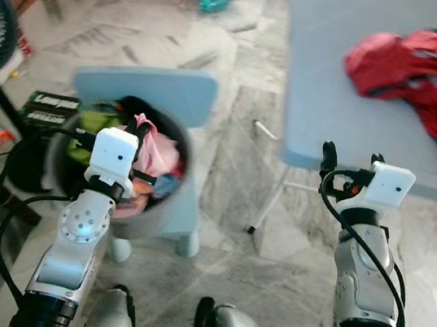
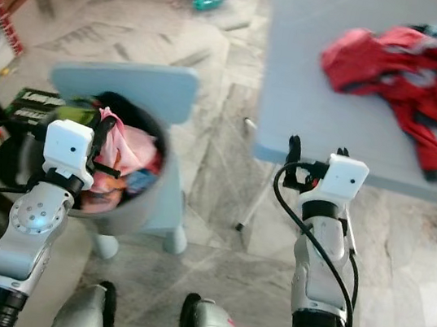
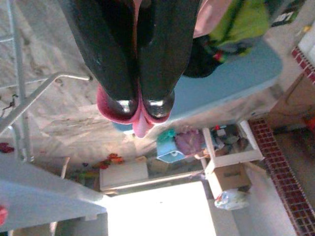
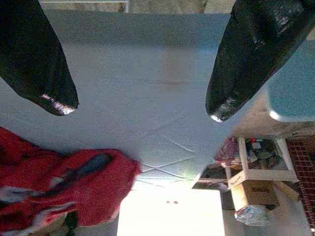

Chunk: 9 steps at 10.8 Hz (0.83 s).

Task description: Hang hanger

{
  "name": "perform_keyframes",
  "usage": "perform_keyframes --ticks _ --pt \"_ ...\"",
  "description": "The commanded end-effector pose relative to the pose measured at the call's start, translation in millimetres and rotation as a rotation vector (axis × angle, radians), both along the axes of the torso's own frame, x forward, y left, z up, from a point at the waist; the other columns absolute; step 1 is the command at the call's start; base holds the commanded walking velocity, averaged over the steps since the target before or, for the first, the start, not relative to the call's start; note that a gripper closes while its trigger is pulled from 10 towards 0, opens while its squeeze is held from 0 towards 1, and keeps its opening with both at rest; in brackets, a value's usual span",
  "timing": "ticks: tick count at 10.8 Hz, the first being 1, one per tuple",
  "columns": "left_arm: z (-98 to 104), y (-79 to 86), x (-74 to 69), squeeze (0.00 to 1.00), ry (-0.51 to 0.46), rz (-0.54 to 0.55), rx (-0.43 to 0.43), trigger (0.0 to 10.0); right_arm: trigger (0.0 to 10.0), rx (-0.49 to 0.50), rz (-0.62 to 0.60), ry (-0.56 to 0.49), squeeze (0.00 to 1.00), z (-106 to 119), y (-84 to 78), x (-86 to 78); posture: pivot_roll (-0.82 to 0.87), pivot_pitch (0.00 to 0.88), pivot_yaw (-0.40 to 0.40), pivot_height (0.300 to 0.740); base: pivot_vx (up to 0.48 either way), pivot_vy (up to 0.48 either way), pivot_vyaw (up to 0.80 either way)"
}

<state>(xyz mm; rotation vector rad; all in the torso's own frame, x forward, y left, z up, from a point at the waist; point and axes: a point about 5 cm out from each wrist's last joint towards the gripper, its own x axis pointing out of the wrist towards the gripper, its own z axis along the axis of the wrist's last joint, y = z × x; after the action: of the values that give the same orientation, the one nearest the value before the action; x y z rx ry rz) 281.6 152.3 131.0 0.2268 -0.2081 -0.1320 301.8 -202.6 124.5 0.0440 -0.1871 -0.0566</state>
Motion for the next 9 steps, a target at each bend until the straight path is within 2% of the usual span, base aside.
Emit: perform_keyframes --ticks 1,9 --pt "3.1 -2.2 0.2 0.00 -0.011 -0.016 0.008 10.0 10.0 -0.004 -0.003 0.013 0.00 -2.3 -1.5 0.0 0.00 0.158 -0.054 0.740 0.000 -0.304 0.00" --pt "5.5 -10.5 1.2 0.00 -0.027 -0.063 0.042 10.0 10.0 -0.007 -0.008 0.012 0.00 -2.1 -0.7 4.5 0.01 0.151 -0.049 0.740 0.000 -0.307 0.00"
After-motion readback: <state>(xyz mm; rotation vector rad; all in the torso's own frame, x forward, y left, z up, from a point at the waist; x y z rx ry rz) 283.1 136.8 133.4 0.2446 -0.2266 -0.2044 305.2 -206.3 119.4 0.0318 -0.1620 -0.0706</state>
